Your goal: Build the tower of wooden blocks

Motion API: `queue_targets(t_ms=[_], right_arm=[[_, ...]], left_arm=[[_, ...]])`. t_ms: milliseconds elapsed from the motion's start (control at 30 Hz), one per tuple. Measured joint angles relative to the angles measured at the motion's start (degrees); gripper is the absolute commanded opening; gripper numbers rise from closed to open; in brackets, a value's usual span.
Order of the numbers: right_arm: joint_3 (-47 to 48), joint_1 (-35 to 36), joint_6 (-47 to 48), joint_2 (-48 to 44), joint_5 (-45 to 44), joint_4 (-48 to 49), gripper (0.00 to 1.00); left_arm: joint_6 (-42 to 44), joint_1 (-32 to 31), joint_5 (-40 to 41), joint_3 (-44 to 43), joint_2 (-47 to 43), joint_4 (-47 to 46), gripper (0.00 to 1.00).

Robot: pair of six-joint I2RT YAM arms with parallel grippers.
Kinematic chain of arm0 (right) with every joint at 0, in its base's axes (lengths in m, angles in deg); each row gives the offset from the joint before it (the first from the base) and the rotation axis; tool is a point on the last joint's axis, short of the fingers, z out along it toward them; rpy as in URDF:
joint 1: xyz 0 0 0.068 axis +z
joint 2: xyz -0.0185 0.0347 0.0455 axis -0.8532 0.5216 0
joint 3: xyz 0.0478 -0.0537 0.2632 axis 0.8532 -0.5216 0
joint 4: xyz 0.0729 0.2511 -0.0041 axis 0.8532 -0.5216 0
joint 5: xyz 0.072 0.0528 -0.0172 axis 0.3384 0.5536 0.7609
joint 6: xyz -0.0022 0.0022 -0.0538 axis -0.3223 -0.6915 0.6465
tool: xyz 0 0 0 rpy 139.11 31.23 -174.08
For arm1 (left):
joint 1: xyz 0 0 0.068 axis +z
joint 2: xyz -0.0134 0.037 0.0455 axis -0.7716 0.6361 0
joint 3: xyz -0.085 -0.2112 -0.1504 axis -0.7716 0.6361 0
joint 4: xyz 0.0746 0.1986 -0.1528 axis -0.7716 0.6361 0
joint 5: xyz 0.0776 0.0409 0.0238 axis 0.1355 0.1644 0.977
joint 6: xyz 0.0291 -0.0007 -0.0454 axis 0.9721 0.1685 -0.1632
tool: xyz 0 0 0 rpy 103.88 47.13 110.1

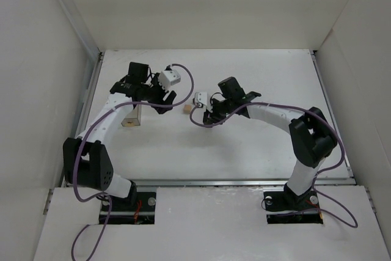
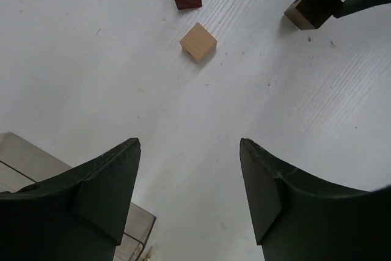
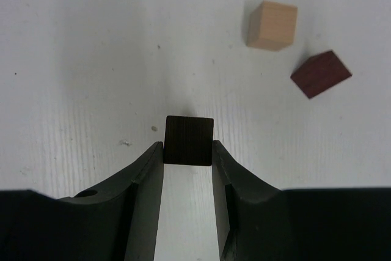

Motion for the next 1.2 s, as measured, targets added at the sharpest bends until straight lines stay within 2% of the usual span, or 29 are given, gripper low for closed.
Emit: queue_targets(t_ms=[233, 467, 667, 767, 1067, 1200], right_arm=[[0.0, 1.1, 3.5, 0.3, 1.6, 3.0, 0.0], [-2.5, 1.2, 2.4, 0.5, 3.0, 9.0, 0.0], [-3.5, 1.2, 0.3, 1.1, 3.8, 11.8, 0.16], [-3.5, 1.2, -0.3, 1.2, 4.3, 12.5, 0.2], [-3.5, 1.2, -0.7, 2.2, 5.1, 12.9, 0.23], [-3.6, 1.2, -1.1, 2.2, 5.3, 12.9, 0.29]], left_arm=[[2.1, 0.1, 0.3, 0.2, 2.0, -4.3, 0.62], [3.0, 0.5, 0.3, 0.2, 2.7, -6.1, 0.62], [4.2, 0.5, 0.3, 0.2, 3.3, -6.6, 0.62], [4.9, 0.5, 0.3, 0.3, 3.9, -6.7, 0.62], [5.9, 0.5, -0.3, 0.3, 4.9, -6.8, 0.62], [6.1, 0.5, -0.5, 0.3, 4.9, -6.8, 0.62]])
